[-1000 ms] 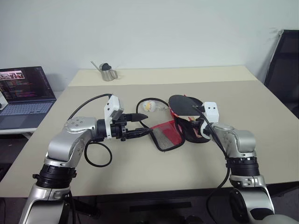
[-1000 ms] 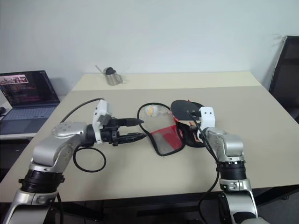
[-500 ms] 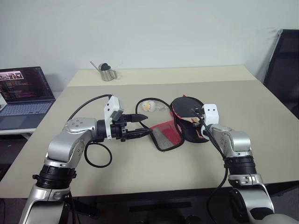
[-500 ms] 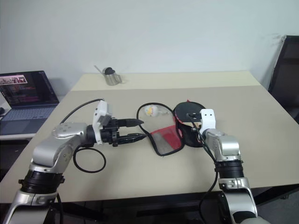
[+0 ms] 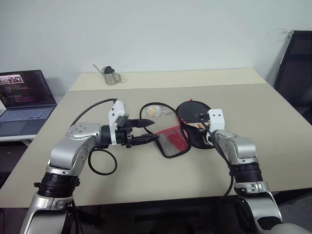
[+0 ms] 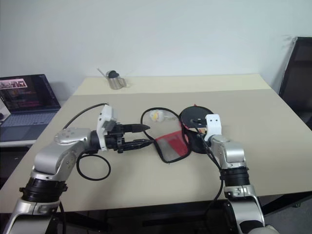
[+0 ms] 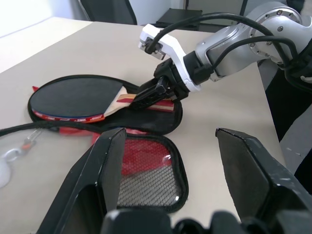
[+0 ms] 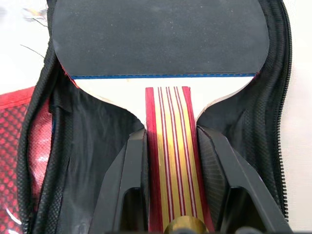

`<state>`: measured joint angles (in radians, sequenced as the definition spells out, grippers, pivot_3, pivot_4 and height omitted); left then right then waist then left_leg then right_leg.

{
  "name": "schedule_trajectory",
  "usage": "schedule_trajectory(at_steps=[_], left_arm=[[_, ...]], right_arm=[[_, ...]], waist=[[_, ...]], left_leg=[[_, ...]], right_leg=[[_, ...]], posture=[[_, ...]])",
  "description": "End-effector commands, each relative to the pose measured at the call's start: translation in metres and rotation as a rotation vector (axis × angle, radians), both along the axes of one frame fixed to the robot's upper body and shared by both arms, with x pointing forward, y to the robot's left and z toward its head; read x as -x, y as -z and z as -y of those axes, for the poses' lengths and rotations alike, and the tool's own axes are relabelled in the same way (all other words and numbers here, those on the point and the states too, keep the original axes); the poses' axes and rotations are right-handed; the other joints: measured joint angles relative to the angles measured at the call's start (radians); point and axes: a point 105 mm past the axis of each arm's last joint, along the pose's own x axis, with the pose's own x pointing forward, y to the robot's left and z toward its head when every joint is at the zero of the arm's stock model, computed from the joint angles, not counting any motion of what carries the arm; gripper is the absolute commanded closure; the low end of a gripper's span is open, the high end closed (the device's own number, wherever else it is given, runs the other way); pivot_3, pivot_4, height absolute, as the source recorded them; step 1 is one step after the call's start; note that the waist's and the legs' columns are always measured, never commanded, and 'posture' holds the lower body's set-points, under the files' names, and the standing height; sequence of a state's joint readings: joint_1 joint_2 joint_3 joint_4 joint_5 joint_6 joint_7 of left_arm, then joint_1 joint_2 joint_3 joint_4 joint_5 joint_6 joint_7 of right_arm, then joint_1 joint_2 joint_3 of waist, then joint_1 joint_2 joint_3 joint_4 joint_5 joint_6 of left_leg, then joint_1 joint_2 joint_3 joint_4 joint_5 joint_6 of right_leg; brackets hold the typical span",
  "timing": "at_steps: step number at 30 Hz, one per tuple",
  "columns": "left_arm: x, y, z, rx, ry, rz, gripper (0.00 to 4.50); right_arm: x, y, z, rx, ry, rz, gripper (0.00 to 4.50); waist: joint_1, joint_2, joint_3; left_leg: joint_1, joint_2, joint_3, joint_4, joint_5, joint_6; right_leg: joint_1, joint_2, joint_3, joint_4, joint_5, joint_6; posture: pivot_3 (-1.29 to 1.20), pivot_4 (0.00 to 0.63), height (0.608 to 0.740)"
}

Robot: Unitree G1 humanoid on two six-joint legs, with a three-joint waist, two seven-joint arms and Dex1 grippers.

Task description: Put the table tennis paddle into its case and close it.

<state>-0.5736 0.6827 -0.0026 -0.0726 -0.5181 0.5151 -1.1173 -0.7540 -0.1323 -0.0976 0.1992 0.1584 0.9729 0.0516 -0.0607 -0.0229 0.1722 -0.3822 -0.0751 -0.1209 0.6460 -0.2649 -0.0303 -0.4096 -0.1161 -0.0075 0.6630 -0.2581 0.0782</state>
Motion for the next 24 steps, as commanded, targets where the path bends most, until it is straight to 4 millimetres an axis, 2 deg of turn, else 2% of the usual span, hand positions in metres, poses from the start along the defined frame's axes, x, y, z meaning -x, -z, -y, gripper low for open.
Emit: schedule_trajectory(at_steps=[1, 15, 18, 21, 24], left_arm=[[0.004, -0.012, 0.0, 0.005, 0.003, 0.066, 1.29], [0.001, -0.01, 0.002, 0.011, -0.006, 0.065, 1.29], [0.001, -0.011, 0.002, 0.011, -0.005, 0.066, 1.29], [0.001, -0.011, 0.001, 0.01, -0.007, 0.066, 1.29], [0.001, -0.011, 0.001, 0.01, -0.008, 0.067, 1.29]], right_arm=[[-0.002, -0.03, -0.01, -0.029, -0.029, 0.09, 3.06], [0.002, -0.026, -0.002, -0.013, -0.017, 0.082, 3.06], [0.003, -0.023, -0.002, 0.04, -0.029, 0.082, 3.06], [0.002, -0.024, 0.0, 0.004, -0.016, 0.093, 3.06], [0.001, -0.02, 0.002, 0.06, -0.006, 0.081, 3.06]], waist=[[0.001, 0.0, 0.0], [0.002, 0.0, 0.0], [0.002, 0.0, 0.0], [0.002, 0.0, 0.0], [0.002, 0.0, 0.0]], left_leg=[[0.0, 0.0, 0.0, 0.0, 0.0, 0.0], [0.0, 0.0, 0.0, 0.0, 0.0, 0.0], [0.0, 0.0, 0.0, 0.0, 0.0, 0.0], [0.0, 0.0, 0.0, 0.0, 0.0, 0.0], [0.0, 0.0, 0.0, 0.0, 0.0, 0.0]], right_leg=[[0.0, 0.0, 0.0, 0.0, 0.0, 0.0], [0.0, 0.0, 0.0, 0.0, 0.0, 0.0], [0.0, 0.0, 0.0, 0.0, 0.0, 0.0], [0.0, 0.0, 0.0, 0.0, 0.0, 0.0], [0.0, 0.0, 0.0, 0.0, 0.0, 0.0]], posture=[[0.0, 0.15, 0.74], [0.0, 0.15, 0.74], [0.0, 0.15, 0.74], [0.0, 0.15, 0.74], [0.0, 0.15, 0.74]])
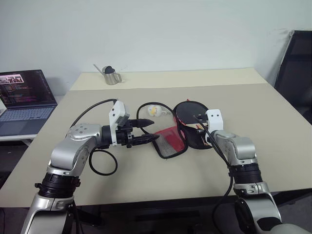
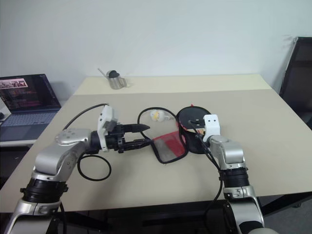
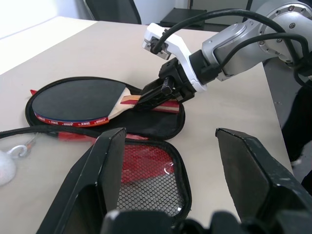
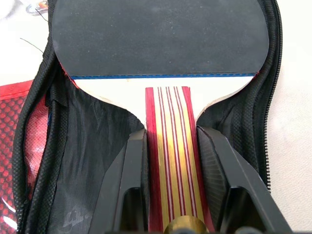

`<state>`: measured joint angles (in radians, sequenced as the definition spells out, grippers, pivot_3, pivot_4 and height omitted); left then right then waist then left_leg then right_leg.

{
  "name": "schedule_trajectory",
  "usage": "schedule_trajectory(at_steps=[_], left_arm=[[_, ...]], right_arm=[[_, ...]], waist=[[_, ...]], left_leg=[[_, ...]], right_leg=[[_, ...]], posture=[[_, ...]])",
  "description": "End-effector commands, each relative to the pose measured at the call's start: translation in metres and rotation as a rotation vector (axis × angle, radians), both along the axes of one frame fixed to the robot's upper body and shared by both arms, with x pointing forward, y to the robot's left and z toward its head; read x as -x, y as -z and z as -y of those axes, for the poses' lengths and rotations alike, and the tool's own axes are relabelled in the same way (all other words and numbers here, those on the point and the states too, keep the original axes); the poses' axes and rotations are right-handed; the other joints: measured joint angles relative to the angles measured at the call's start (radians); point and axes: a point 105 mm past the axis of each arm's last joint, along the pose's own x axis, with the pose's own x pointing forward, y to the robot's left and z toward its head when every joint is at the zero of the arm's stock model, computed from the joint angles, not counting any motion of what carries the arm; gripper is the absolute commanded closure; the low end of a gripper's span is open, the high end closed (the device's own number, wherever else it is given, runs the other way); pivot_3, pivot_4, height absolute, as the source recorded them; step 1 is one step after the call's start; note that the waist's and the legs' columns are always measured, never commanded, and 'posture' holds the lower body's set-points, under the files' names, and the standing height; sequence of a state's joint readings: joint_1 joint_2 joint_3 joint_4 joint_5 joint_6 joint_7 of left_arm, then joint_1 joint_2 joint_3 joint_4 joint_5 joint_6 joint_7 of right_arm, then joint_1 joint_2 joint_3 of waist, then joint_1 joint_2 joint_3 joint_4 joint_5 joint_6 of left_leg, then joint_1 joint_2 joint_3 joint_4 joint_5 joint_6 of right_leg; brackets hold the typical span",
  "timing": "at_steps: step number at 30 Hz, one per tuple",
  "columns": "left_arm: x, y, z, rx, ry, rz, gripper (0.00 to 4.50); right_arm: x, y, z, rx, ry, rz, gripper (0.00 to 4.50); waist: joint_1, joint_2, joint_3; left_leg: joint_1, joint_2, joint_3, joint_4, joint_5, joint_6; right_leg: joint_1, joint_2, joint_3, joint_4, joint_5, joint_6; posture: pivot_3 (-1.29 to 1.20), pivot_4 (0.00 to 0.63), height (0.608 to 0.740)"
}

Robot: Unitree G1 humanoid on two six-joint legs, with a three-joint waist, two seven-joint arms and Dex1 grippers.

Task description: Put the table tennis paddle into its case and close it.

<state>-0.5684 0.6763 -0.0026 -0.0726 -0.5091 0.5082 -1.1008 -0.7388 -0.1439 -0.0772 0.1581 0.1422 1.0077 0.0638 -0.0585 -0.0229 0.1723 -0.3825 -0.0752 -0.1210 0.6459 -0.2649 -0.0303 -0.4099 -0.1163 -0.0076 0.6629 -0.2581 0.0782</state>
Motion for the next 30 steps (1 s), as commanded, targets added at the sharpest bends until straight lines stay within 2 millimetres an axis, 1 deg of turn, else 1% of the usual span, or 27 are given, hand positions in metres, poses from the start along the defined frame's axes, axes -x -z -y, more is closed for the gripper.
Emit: schedule_trajectory(at_steps=[1, 5, 8, 10, 21, 24, 29, 30], left_arm=[[0.003, -0.012, 0.001, 0.009, 0.01, 0.062, 1.29], [0.002, -0.013, 0.002, 0.008, 0.01, 0.063, 1.29], [0.001, -0.013, 0.002, 0.007, 0.003, 0.066, 1.29], [0.0, -0.013, 0.002, 0.007, 0.0, 0.069, 1.29], [-0.002, -0.013, 0.0, -0.001, -0.013, 0.076, 1.29], [-0.002, -0.013, 0.0, -0.001, -0.014, 0.077, 1.29], [-0.001, -0.013, -0.001, -0.002, -0.016, 0.078, 1.29], [-0.001, -0.013, -0.001, -0.002, -0.016, 0.078, 1.29]], right_arm=[[-0.004, -0.019, 0.0, 0.022, 0.005, 0.088, 3.06], [-0.006, -0.02, 0.0, -0.031, 0.029, 0.102, 3.06], [-0.01, -0.013, 0.004, 0.032, 0.061, 0.088, 3.06], [-0.014, -0.01, 0.006, 0.045, 0.084, 0.085, 3.06], [-0.021, 0.006, -0.013, 0.031, 0.054, 0.075, 3.06], [-0.021, 0.005, -0.018, -0.019, 0.056, 0.084, 2.41], [-0.02, 0.011, -0.025, 0.019, 0.023, 0.064, 0.73], [-0.021, 0.009, -0.025, 0.0, 0.034, 0.072, 0.73]], waist=[[0.0, 0.0, 0.0], [0.0, 0.0, 0.0], [0.0, 0.0, 0.0], [0.001, 0.0, 0.0], [-0.003, -0.001, 0.0], [-0.003, 0.0, 0.0], [-0.003, 0.0, 0.0], [-0.003, 0.0, 0.0]], left_leg=[[0.0, 0.0, 0.0, 0.0, 0.0, 0.0], [0.0, 0.0, 0.0, 0.0, 0.0, 0.0], [0.0, 0.0, 0.0, 0.0, 0.0, 0.0], [0.0, 0.0, 0.0, 0.0, 0.0, 0.0], [0.003, 0.0, 0.0, 0.001, 0.0, 0.0], [0.004, 0.003, -0.001, 0.001, 0.0, 0.0], [0.004, 0.01, -0.001, 0.001, 0.001, -0.001], [0.004, 0.014, 0.0, 0.001, 0.001, -0.001]], right_leg=[[0.0, 0.0, 0.0, 0.0, 0.0, 0.0], [0.0, 0.0, 0.0, 0.0, 0.0, 0.0], [0.0, 0.0, 0.0, 0.0, 0.0, 0.0], [0.0, 0.0, 0.0, 0.0, 0.0, 0.0], [0.002, 0.002, 0.0, 0.001, 0.002, -0.002], [0.002, 0.006, 0.0, 0.002, 0.004, -0.005], [0.002, 0.012, 0.0, 0.002, 0.006, -0.009], [0.002, 0.014, 0.0, 0.001, 0.007, -0.01]], posture=[[0.0, 0.15, 0.74], [0.0, 0.15, 0.74], [0.0, 0.15, 0.74], [0.0, 0.15, 0.74], [0.0, 0.15, 0.74], [0.0, 0.15, 0.74], [0.0, 0.15, 0.74], [0.0, 0.15, 0.74]])
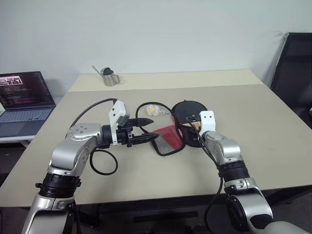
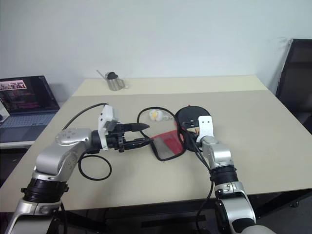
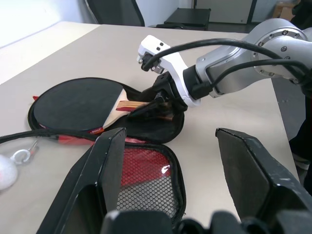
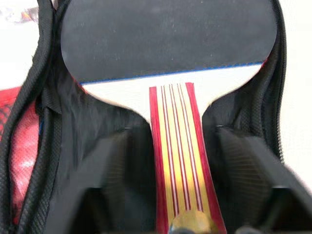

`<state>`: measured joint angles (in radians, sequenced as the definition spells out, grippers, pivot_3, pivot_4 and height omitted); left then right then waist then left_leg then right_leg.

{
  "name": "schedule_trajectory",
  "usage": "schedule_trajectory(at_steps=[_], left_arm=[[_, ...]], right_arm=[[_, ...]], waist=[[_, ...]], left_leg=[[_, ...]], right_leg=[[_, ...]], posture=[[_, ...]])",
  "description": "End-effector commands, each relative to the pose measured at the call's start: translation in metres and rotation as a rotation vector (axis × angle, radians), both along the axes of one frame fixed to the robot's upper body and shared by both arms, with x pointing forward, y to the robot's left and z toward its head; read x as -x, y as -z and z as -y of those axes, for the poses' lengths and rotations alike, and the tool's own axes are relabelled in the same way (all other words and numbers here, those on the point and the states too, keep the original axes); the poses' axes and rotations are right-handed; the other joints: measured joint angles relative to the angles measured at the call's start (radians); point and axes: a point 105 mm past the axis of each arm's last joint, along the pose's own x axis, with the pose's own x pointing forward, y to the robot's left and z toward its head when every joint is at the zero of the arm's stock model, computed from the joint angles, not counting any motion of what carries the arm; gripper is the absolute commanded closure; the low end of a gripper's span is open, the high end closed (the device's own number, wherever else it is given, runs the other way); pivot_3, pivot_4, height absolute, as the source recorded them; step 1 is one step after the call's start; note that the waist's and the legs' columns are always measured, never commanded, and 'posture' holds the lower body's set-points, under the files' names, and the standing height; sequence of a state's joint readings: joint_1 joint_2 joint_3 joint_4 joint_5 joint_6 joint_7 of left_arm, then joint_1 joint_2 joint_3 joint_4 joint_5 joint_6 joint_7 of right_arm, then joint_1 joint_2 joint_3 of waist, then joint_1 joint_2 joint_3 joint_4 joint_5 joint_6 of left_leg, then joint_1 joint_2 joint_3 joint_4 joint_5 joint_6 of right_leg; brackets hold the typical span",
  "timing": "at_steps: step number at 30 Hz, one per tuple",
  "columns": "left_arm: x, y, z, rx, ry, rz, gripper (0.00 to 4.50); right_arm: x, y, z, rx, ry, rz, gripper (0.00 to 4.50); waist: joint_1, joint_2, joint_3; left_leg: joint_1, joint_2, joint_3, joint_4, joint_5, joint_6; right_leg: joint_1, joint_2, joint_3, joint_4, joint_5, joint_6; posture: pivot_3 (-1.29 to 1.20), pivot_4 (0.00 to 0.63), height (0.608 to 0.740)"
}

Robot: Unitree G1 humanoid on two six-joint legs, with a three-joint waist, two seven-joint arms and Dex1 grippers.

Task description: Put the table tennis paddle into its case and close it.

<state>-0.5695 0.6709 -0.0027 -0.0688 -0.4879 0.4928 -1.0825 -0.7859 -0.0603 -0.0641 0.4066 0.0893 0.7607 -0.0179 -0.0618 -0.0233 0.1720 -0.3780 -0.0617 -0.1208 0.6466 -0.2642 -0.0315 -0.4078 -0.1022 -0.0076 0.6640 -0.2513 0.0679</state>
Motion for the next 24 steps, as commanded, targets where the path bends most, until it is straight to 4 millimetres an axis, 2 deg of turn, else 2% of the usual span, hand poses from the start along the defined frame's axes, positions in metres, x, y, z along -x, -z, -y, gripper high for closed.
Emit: schedule_trajectory(at_steps=[1, 3, 7, 14, 19, 23, 24], left_arm=[[0.002, -0.013, 0.0, 0.006, 0.008, 0.058, 1.29], [0.002, -0.013, -0.001, 0.006, 0.007, 0.058, 1.29], [0.001, -0.013, -0.002, 0.006, 0.003, 0.057, 1.29], [0.001, -0.014, -0.003, 0.03, -0.013, 0.05, 1.29], [-0.001, -0.015, -0.007, 0.063, -0.047, 0.043, 1.29], [-0.002, -0.012, -0.014, 0.087, -0.093, 0.026, 1.29], [-0.002, -0.011, -0.016, 0.089, -0.104, 0.021, 1.29]], right_arm=[[-0.002, -0.01, -0.007, -0.027, -0.017, 0.041, 0.44], [-0.002, -0.011, -0.006, -0.009, -0.024, 0.045, 0.02], [-0.002, -0.014, -0.005, 0.009, -0.026, 0.062, 0.01], [0.007, -0.046, -0.007, -0.041, -0.084, 0.151, 0.01], [0.025, -0.083, -0.022, -0.116, -0.257, 0.278, 0.01], [0.037, -0.095, -0.01, -0.104, -0.306, 0.33, 0.01], [0.039, -0.096, -0.006, -0.096, -0.314, 0.338, 0.19]], waist=[[0.0, 0.0, 0.0], [0.0, 0.0, 0.0], [0.0, 0.0, 0.0], [0.002, 0.001, 0.001], [0.003, 0.001, 0.001], [0.006, 0.001, 0.001], [0.007, 0.001, 0.001]], left_leg=[[0.0, 0.0, 0.001, 0.0, 0.0, 0.0], [0.0, 0.002, 0.001, 0.0, 0.0, 0.0], [0.0, 0.004, 0.001, 0.0, 0.0, 0.0], [-0.002, 0.004, 0.001, -0.001, 0.0, 0.0], [-0.002, 0.004, 0.001, -0.001, 0.0, 0.0], [-0.003, 0.004, 0.0, -0.001, 0.0, 0.0], [-0.002, 0.004, 0.0, -0.001, 0.0, 0.0]], right_leg=[[0.0, 0.001, 0.0, 0.0, 0.0, -0.001], [-0.001, 0.004, 0.0, 0.0, 0.001, -0.002], [-0.001, 0.006, 0.0, 0.0, 0.001, -0.003], [-0.003, 0.006, 0.0, -0.001, 0.001, -0.003], [-0.003, 0.006, 0.0, -0.002, 0.001, -0.003], [-0.003, 0.006, 0.0, -0.002, 0.001, -0.003], [-0.003, 0.006, 0.0, -0.002, 0.001, -0.003]], posture=[[0.0, 0.15, 0.74], [0.0, 0.15, 0.74], [0.0, 0.15, 0.74], [0.0, 0.15, 0.74], [0.0, 0.15, 0.74], [0.0, 0.15, 0.74], [0.0, 0.15, 0.74]])
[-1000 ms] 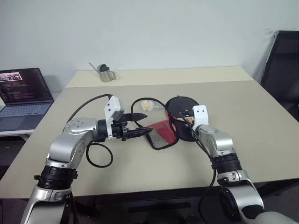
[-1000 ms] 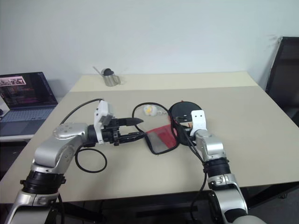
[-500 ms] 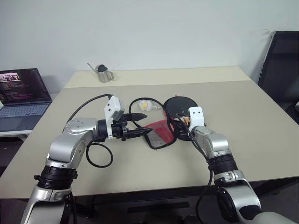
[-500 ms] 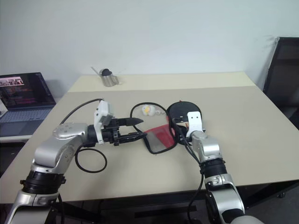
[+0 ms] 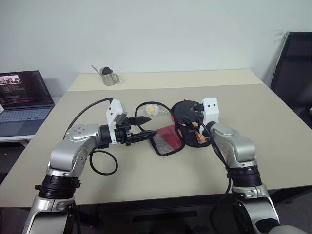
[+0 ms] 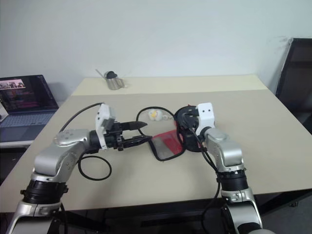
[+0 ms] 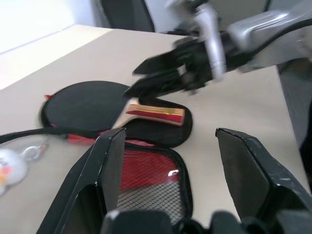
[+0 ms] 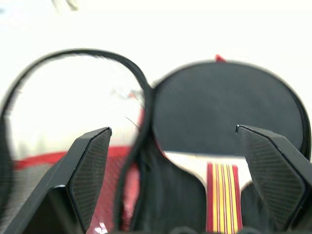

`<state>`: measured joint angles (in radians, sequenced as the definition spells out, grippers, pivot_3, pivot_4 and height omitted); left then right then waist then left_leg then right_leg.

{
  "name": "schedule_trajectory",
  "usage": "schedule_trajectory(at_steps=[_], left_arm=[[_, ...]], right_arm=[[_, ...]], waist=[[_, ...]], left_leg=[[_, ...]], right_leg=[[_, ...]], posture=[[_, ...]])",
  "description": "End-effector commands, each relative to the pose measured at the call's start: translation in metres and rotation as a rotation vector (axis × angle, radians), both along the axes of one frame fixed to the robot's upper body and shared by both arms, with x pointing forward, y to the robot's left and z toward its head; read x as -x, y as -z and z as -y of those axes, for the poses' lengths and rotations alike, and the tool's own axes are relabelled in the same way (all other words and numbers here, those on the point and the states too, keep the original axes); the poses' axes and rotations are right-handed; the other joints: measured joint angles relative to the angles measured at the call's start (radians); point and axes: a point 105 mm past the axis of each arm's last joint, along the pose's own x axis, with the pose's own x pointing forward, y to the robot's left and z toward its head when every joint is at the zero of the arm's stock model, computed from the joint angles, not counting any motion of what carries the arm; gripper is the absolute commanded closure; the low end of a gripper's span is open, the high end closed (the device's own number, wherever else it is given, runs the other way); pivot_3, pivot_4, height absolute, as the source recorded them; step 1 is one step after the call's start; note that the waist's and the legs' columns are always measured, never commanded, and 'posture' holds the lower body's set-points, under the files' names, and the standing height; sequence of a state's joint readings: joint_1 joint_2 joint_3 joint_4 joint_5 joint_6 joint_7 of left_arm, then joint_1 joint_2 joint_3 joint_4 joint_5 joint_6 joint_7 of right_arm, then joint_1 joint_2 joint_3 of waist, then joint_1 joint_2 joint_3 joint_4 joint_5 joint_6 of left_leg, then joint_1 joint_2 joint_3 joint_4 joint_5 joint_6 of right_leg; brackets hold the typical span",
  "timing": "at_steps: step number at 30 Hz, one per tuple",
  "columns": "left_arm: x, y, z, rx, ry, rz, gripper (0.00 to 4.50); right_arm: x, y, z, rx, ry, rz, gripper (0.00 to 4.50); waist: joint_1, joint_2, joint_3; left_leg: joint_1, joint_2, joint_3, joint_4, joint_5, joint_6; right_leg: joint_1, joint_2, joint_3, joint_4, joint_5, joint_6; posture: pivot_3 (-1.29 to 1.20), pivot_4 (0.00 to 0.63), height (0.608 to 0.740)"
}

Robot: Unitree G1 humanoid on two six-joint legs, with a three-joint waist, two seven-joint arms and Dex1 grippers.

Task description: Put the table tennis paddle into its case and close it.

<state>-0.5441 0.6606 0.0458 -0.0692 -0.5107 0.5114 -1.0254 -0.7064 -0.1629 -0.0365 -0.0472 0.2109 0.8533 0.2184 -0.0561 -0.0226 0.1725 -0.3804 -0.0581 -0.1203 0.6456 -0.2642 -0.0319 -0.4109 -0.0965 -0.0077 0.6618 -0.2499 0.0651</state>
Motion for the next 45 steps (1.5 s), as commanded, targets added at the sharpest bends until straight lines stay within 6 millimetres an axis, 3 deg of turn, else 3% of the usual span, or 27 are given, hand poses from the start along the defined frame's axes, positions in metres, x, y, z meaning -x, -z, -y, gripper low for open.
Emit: schedule_trajectory(at_steps=[1, 4, 10, 13, 20, 26, 28, 31, 37, 42, 43, 45], left_arm=[[0.002, -0.008, -0.007, 0.033, -0.037, 0.026, 1.29], [0.003, -0.005, -0.012, 0.04, -0.056, 0.013, 1.29], [0.005, 0.0, -0.019, 0.054, -0.09, -0.016, 1.29], [0.005, 0.0, -0.021, 0.075, -0.106, -0.03, 1.95], [0.001, 0.003, -0.032, 0.091, -0.159, -0.062, 4.46], [-0.017, 0.011, -0.048, 0.07, -0.295, -0.053, 4.46], [-0.032, 0.017, -0.061, 0.025, -0.429, -0.016, 4.46], [-0.045, 0.022, -0.077, 0.023, -0.554, -0.011, 4.5], [-0.063, 0.034, -0.109, -0.029, -0.755, -0.003, 2.42], [-0.077, 0.057, -0.105, -0.082, -0.753, -0.057, 0.58], [-0.08, 0.06, -0.103, -0.095, -0.752, -0.058, 0.24], [-0.09, 0.065, -0.097, -0.107, -0.755, -0.063, 0.24]], right_arm=[[0.011, -0.016, 0.011, 0.006, -0.047, 0.079, 0.4], [0.02, -0.014, 0.022, 0.053, -0.088, 0.095, 1.26], [0.034, -0.011, 0.044, 0.09, -0.146, 0.099, 3.47], [0.036, -0.011, 0.046, 0.099, -0.157, 0.099, 4.5], [0.043, -0.011, 0.049, 0.121, -0.21, 0.099, 4.5], [0.046, -0.017, 0.05, 0.119, -0.261, 0.106, 4.5], [0.046, -0.018, 0.051, 0.117, -0.268, 0.097, 4.5], [0.051, -0.018, 0.05, 0.102, -0.304, 0.082, 3.95], [0.065, -0.023, 0.046, 0.073, -0.398, 0.065, 1.82], [0.079, -0.027, 0.048, 0.083, -0.487, 0.039, 0.02], [0.08, -0.03, 0.048, 0.082, -0.494, 0.044, 0.0], [0.081, -0.036, 0.05, 0.083, -0.5, 0.056, 0.0]], waist=[[0.001, 0.0, 0.0], [0.002, 0.0, 0.0], [0.002, 0.0, 0.0], [0.003, 0.0, 0.0], [0.006, 0.0, 0.0], [0.009, 0.0, 0.0], [0.01, -0.001, 0.0], [0.016, -0.001, 0.0], [0.024, -0.001, 0.001], [0.028, -0.001, 0.001], [0.028, -0.002, 0.001], [0.029, -0.002, 0.001]], left_leg=[[0.0, 0.0, 0.0, 0.0, 0.0, 0.0], [0.0, 0.0, 0.0, 0.0, 0.0, 0.0], [0.0, 0.0, 0.0, 0.0, 0.0, 0.0], [0.0, 0.0, 0.0, 0.0, 0.0, 0.0], [0.0, 0.0, 0.0, 0.0, 0.0, 0.0], [0.0, 0.0, 0.0, 0.0, 0.0, 0.0], [0.0, 0.0, 0.0, 0.0, 0.0, 0.0], [0.0, 0.0, 0.0, 0.0, 0.0, 0.0], [-0.001, 0.0, 0.0, 0.0, 0.0, 0.0], [-0.001, 0.0, -0.001, 0.0, 0.0, 0.0], [-0.001, 0.0, -0.001, 0.0, 0.0, 0.0], [-0.001, 0.0, -0.001, 0.0, 0.0, 0.0]], right_leg=[[0.0, 0.0, 0.0, 0.0, 0.0, 0.0], [0.0, 0.0, 0.0, 0.0, 0.0, 0.0], [0.0, 0.0, 0.0, -0.001, 0.0, 0.0], [0.001, 0.0, 0.0, -0.001, 0.0, 0.0], [0.001, 0.0, 0.0, -0.001, 0.0, 0.0], [0.001, 0.0, -0.001, -0.001, 0.0, 0.0], [0.001, 0.0, -0.001, -0.001, 0.0, 0.0], [0.001, 0.0, -0.001, -0.001, 0.0, 0.0], [0.001, 0.0, -0.001, -0.003, 0.0, 0.0], [0.002, 0.0, -0.003, -0.004, 0.0, 0.0], [0.002, 0.0, -0.003, -0.004, 0.0, 0.0], [0.002, -0.001, -0.003, -0.003, 0.0, 0.0]], posture=[[0.0, 0.15, 0.74], [0.0, 0.15, 0.74], [0.0, 0.15, 0.74], [0.0, 0.15, 0.74], [0.0, 0.15, 0.74], [0.0, 0.15, 0.74], [0.0, 0.15, 0.74], [0.0, 0.15, 0.74], [0.0, 0.15, 0.74], [0.0, 0.15, 0.74], [0.0, 0.15, 0.74], [0.0, 0.15, 0.74]])
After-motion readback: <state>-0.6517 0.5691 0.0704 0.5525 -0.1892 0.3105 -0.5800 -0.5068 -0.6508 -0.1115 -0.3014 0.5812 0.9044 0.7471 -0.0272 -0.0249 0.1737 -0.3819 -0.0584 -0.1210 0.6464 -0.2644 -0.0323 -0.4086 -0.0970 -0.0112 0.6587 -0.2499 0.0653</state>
